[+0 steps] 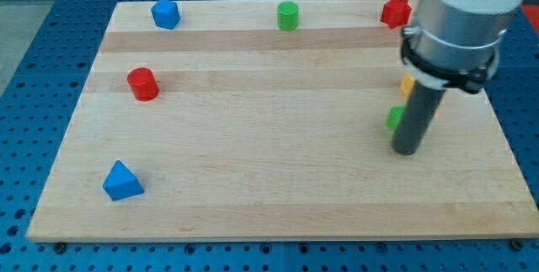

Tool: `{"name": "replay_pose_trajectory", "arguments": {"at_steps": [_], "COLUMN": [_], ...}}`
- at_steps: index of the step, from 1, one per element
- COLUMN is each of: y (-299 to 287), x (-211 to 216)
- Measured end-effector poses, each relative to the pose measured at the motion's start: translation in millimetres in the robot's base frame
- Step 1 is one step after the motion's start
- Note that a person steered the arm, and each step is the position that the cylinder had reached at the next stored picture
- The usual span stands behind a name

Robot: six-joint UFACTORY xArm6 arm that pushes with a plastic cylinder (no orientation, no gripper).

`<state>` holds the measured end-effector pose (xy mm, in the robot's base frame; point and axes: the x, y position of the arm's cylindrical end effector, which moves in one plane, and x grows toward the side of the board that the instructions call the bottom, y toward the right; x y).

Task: Move your arm to the left side of the green circle

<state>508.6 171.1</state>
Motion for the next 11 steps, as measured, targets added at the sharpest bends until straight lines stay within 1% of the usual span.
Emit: {"name": "replay_pose_trajectory", "arguments": {"at_steps": [2, 3, 4, 5, 6, 8, 10, 11], "y": [6, -3, -57, -112, -152, -195, -219, -220], "x": [-36, -30, -29, -47, -94, -196, -259, -290]}}
